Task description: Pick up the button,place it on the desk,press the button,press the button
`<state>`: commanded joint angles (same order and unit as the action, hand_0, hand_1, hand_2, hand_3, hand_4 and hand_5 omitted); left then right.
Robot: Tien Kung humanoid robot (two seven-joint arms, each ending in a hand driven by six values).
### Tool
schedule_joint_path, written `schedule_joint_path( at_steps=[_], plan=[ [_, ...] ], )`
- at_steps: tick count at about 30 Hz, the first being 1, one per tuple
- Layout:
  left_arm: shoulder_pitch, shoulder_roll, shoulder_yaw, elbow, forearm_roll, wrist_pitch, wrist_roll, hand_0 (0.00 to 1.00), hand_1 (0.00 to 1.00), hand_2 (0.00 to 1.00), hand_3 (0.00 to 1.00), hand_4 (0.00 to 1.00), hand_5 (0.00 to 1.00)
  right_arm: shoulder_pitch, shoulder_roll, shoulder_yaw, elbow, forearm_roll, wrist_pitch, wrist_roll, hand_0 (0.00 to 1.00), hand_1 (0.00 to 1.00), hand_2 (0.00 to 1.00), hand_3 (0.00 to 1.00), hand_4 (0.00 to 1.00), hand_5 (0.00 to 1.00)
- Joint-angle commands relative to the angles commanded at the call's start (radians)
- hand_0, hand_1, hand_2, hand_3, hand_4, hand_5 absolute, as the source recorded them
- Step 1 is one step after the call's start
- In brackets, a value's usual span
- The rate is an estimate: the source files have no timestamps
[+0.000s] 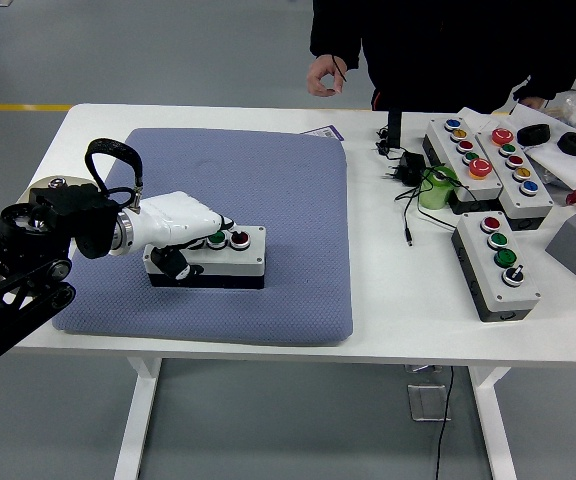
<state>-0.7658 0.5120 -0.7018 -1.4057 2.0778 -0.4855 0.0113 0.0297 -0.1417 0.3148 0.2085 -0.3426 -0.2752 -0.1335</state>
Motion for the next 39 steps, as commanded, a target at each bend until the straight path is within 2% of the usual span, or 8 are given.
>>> schedule_joint_path(
  at_steps=[11,16,17,22,26,28,29,39],
  plan=[
    [0.025,0.011,-0.096,-0.056,0.0,0.009,-0.001,0.002,0.05,0.117,0.82,0.773,0.087,-0.001,0.001,0.0,-0.002,0.001,0.0,0.002,0.765,0.726,0.744,0.597,0.201,0.156],
    [0.062,0.016,-0.24,-0.079,-0.128,0.111,0.02,0.002,0.05,0.117,0.82,0.773,0.087,-0.002,0.001,0.006,-0.002,-0.001,0.001,0.002,0.765,0.726,0.744,0.597,0.201,0.156],
    [0.068,0.017,-0.267,-0.077,-0.164,0.142,0.026,0.227,0.342,0.366,0.889,0.92,0.634,-0.003,0.002,0.006,-0.003,-0.001,0.001,0.003,0.765,0.726,0.744,0.596,0.201,0.157],
    [0.109,0.018,-0.369,-0.06,-0.359,0.334,0.016,0.227,0.342,0.366,0.889,0.92,0.634,-0.004,0.006,0.012,-0.007,0.0,0.002,0.005,0.765,0.726,0.744,0.596,0.201,0.157],
    [0.134,0.015,-0.427,-0.041,-0.534,0.495,-0.041,0.472,0.614,0.659,0.923,0.893,0.767,-0.005,0.01,0.016,-0.011,-0.001,0.002,0.008,0.765,0.726,0.743,0.596,0.201,0.157],
    [0.143,0.014,-0.464,-0.023,-0.619,0.532,-0.061,0.472,0.614,0.659,0.923,0.893,0.767,-0.004,0.013,0.012,-0.015,0.004,0.004,0.011,0.765,0.726,0.743,0.596,0.201,0.157],
    [0.147,0.014,-0.48,-0.012,-0.658,0.542,-0.068,0.789,0.844,0.888,0.95,0.833,0.998,-0.004,0.014,0.012,-0.017,0.006,0.005,0.013,0.765,0.726,0.743,0.596,0.201,0.157],
    [0.208,0.05,-0.646,0.096,-1.089,0.663,-0.108,0.836,0.864,0.909,0.97,0.819,0.998,-0.008,0.032,0.204,-0.029,-0.141,0.046,0.032,0.772,0.748,0.752,0.614,0.207,0.14]
  ],
)
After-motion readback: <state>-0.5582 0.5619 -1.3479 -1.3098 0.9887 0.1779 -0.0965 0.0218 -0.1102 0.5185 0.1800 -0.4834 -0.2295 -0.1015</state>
